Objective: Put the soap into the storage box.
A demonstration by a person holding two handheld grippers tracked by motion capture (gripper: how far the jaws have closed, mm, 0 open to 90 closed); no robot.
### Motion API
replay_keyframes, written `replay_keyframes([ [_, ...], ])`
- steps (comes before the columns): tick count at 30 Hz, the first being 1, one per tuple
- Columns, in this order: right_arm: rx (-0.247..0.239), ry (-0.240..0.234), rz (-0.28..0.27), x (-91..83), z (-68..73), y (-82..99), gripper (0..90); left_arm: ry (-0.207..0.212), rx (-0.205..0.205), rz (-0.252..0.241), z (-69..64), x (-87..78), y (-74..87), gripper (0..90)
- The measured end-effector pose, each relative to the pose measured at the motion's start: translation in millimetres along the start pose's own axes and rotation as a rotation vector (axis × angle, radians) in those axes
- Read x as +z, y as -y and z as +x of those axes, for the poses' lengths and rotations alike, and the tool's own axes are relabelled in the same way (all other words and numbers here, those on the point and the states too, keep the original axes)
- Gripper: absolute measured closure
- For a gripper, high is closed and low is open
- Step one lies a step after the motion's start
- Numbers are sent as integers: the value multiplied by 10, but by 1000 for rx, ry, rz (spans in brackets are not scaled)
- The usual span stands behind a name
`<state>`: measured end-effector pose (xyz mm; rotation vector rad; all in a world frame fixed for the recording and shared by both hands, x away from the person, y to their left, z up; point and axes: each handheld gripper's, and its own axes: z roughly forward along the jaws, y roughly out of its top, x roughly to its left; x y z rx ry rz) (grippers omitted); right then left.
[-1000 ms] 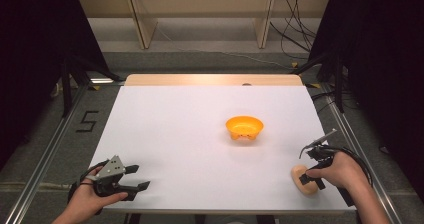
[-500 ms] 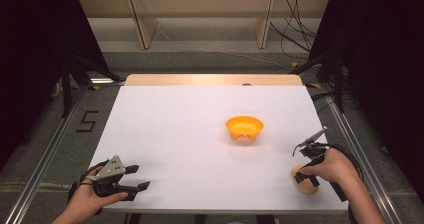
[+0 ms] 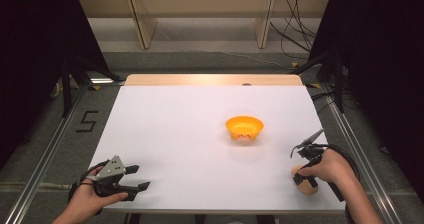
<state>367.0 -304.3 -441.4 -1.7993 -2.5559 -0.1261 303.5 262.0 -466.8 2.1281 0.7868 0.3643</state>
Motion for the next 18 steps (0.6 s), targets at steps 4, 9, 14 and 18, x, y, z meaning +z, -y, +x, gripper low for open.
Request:
replay_keyframes([
  [4, -7, 0, 28, 34, 3, -10, 316, 12, -40, -9, -27, 10, 8, 294],
  [9, -6, -1, 41, 70, 5, -12, 316, 1, 8, -1, 3, 1, 0, 293],
  [14, -7, 3, 29, 117, 12, -7, 325, 11, -24, -11, -21, 10, 6, 293],
  [18, 0, 7, 34, 114, 17, -12, 329, 11, -24, -11, -21, 10, 6, 294],
])
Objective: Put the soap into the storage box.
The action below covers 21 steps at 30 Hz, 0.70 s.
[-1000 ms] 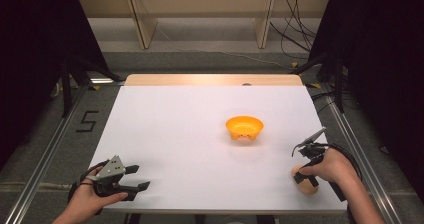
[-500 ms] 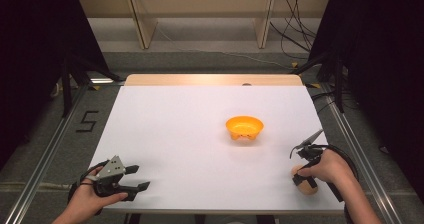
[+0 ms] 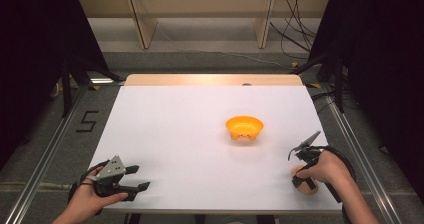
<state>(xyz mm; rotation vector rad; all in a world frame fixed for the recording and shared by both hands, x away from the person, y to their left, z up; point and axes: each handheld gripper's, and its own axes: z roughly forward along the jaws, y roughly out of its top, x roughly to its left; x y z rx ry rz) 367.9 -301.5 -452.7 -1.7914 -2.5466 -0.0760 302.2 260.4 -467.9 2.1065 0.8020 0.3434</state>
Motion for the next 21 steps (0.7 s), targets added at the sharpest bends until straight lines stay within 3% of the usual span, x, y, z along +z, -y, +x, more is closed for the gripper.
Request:
replay_keyframes([
  [2, -31, 5, 11, -2, -7, -8, 331, -13, 31, 13, 24, -12, -5, 294],
  [4, -45, 3, 23, -6, -9, -13, 332, -12, 27, 12, 20, -12, -4, 293],
  [5, -83, 2, 15, -2, 1, -8, 333, -11, 27, 12, 21, -13, -4, 294],
  [9, -132, 8, 5, 0, -5, 10, 334, -11, 30, 14, 24, -11, -5, 294],
  [10, -165, 1, 0, -3, -15, 17, 334, -11, 30, 14, 24, -11, -5, 294],
  [11, -203, 7, -13, 3, -29, 23, 334, 0, -3, 1, -2, -2, 1, 294],
  [12, -201, 13, -4, -5, -18, 25, 334, -10, 24, 12, 20, -9, -4, 294],
  [13, -219, 12, -4, -9, -23, 33, 335, -3, 14, 11, 12, -9, -1, 294],
  [15, -318, 16, -18, -4, -56, 51, 335, -7, -9, 16, 1, -6, 3, 293],
  [16, -338, 10, -10, -20, -44, 63, 335, -7, -9, 16, 1, -6, 3, 294],
  [17, -412, 19, -22, -15, -66, 67, 335, -13, -16, 13, -1, 6, 7, 293],
  [18, -412, 19, -22, -15, -66, 67, 335, -13, -16, 13, -1, 6, 7, 294],
  [19, -490, 14, -19, -32, -70, 84, 335, -1, -4, 11, 1, 4, 5, 294],
  [20, -520, 16, -16, -41, -68, 92, 335, 0, 14, 13, 11, 1, 0, 294],
  [21, -604, 26, -17, -51, -65, 95, 335, -2, 11, 6, 8, 6, 2, 294],
])
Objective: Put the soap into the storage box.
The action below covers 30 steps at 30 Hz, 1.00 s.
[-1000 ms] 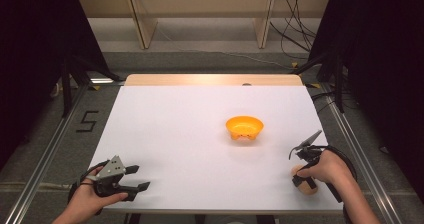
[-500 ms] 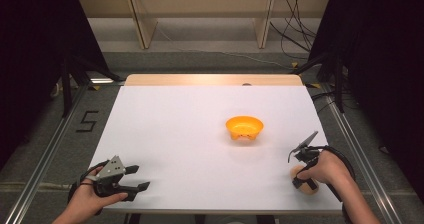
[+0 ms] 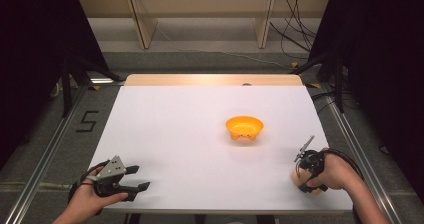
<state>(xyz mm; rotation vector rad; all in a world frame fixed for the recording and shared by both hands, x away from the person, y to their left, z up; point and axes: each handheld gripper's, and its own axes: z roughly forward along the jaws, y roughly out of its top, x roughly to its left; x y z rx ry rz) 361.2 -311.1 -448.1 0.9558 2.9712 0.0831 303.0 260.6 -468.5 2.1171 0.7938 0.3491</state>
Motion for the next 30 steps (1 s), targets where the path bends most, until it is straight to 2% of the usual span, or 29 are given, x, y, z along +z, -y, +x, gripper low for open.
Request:
replay_keyframes([
  [1, -88, 6, -5, -12, -4, 6, 335, 0, 0, 0, 0, 0, 0, 294],
  [3, -79, -8, 0, -27, 14, 17, 335, 0, 1, 0, 0, 0, 1, 294],
  [4, -108, -12, -6, -51, 26, 22, 335, -1, 3, 10, 2, -8, -2, 294],
  [7, -106, -20, -21, -70, 41, 27, 336, -1, 1, 2, 0, -2, 1, 294],
  [11, -170, -16, -66, -128, 36, 9, 336, 0, 1, 10, 1, -7, -1, 294],
  [12, -170, -25, -63, -136, 43, 5, 336, -2, -2, 2, -1, -2, 2, 294],
  [13, -202, -28, -60, -144, 40, -5, 336, -3, -2, 0, -1, -2, 1, 294],
  [14, -201, -31, -63, -143, 56, -10, 336, -5, -31, 6, -14, 0, 5, 294],
  [17, -227, -37, -61, -152, 56, -30, 336, -7, -25, 6, -12, -1, 5, 294],
  [18, -269, -38, -70, -156, 50, -56, 336, -5, -27, 6, -12, -1, 5, 294],
  [20, -264, -38, -70, -162, 52, -65, 336, -7, -26, 6, -11, 0, 5, 294],
  [21, -290, -42, -70, -174, 42, -85, 336, -6, -26, 6, -11, -3, 5, 294],
  [22, -276, -39, -69, -185, 47, -91, 336, -6, -25, 8, -10, -4, 4, 294],
  [24, -288, -46, -55, -194, 35, -108, 337, -10, -24, 7, -9, -8, 2, 294],
  [26, -265, -40, -43, -203, 49, -115, 336, -10, -19, 10, -6, -10, 1, 294],
  [27, -277, -46, -42, -199, 40, -124, 337, -5, -20, 7, -11, -11, 1, 294],
  [28, -285, -51, -36, -203, 35, -131, 337, -4, 6, 4, 4, -12, -5, 294],
  [30, -280, -48, -25, -210, 32, -146, 336, -2, 2, 5, 1, -13, -3, 294],
])
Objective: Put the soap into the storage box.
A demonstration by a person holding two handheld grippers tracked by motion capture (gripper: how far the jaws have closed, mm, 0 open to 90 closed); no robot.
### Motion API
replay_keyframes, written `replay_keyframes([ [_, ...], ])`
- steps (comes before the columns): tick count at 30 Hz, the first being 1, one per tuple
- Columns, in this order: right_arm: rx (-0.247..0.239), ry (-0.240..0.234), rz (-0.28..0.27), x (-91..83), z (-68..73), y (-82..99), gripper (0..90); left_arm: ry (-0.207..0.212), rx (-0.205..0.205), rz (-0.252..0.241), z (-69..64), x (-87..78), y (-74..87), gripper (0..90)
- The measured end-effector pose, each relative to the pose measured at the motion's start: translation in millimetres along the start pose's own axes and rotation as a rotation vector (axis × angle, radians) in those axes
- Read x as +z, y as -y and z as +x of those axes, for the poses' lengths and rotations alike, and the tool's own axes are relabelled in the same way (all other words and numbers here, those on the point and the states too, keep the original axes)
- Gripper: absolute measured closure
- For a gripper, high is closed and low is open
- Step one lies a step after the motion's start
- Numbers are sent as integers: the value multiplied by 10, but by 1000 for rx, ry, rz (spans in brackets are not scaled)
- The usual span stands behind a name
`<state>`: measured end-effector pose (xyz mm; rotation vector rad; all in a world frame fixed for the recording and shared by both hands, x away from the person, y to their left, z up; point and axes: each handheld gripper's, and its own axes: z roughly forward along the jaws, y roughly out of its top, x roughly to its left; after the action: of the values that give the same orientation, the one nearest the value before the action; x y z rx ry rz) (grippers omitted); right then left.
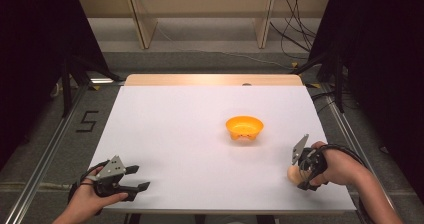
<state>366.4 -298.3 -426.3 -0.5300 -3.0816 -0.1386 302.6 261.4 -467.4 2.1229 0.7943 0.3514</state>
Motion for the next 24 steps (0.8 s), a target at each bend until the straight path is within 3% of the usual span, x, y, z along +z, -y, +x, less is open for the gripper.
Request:
replay_keyframes([
  [2, -3, 10, -13, -6, -1, -9, 336, -6, -25, 4, -8, 3, 5, 294],
  [4, -18, 1, -6, -14, -21, -22, 336, -8, -20, 6, -6, 3, 4, 294],
  [6, -1, 10, 1, -19, -13, -35, 337, -1, -29, -1, -12, 9, 7, 294],
  [14, -60, 12, -2, -47, -53, -91, 337, -16, -29, 1, -10, 15, 8, 294],
  [16, -51, 13, 15, -62, -48, -108, 337, -15, -26, 1, -8, 14, 6, 294],
  [17, -83, 12, 8, -60, -68, -120, 337, -11, -28, 5, -8, 11, 5, 294],
  [20, -60, 7, 24, -76, -59, -135, 336, -7, -19, 6, -3, 2, 4, 294],
  [24, -84, 7, 22, -101, -82, -181, 336, -3, -22, 5, -5, -1, 3, 294],
])
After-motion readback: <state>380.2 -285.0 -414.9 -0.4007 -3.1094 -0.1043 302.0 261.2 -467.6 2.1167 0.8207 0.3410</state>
